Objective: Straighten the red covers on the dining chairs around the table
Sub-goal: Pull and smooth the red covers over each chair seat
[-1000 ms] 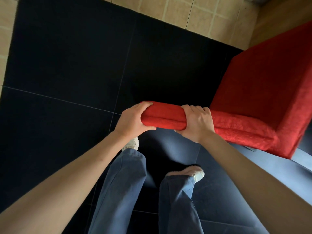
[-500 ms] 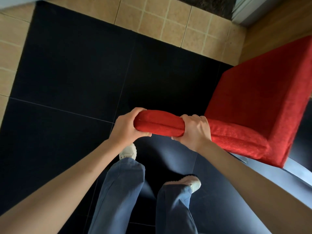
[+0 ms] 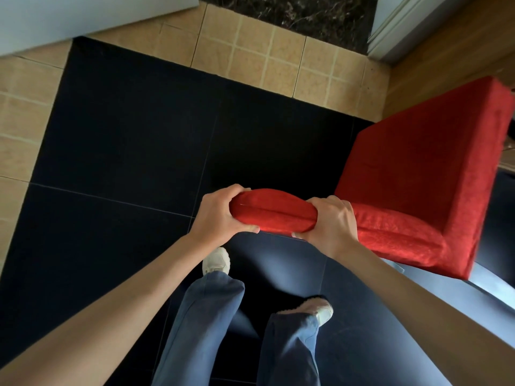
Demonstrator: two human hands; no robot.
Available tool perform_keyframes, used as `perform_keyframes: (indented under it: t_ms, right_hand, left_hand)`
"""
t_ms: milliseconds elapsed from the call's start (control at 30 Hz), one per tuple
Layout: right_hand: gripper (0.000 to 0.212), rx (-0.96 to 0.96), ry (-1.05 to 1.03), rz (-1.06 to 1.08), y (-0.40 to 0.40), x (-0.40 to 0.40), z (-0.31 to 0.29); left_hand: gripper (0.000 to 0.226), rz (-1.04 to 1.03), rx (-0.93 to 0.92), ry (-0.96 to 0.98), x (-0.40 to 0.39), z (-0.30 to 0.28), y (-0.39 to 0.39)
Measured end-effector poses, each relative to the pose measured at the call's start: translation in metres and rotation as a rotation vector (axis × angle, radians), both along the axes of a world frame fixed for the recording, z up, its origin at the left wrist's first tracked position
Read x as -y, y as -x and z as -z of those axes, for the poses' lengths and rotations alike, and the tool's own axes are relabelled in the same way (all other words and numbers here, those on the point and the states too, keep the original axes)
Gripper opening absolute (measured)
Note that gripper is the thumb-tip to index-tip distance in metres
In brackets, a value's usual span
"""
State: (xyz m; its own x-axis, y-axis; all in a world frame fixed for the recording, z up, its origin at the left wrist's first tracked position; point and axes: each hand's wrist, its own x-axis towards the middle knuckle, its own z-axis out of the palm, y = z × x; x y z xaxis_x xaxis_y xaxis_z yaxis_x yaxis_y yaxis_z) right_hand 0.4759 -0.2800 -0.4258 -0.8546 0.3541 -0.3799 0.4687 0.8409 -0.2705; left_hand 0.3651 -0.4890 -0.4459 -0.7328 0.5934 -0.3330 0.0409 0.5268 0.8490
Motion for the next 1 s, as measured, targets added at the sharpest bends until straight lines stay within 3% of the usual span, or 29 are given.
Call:
perform_keyframes:
  t_ms: [267, 400, 633, 1000]
  right_hand:
    - [0.056, 0.029, 0.013, 0.072, 0.004, -0.004, -0.040]
    - [0.055, 0.014, 0.001, 0.065, 0.003, -0.011, -0.057]
    - [0.053, -0.010, 0.033, 0.093, -0.006, -0.020, -0.080]
    - [0.057, -0.053, 0.049, 0.134, -0.027, -0.030, -0.113]
  left_hand:
    - [0.078, 0.012, -0.078, -0.094, -0.008, -0.037, 0.006]
    - [0.095, -0.029, 0.025, -0.117, -0.007, -0.034, 0.008]
    - [0.063, -0.035, 0.049, -0.073, -0.010, -0.038, 0.001]
    - [0.047, 0.040, -0.014, -0.071, -0.018, -0.080, -0.017]
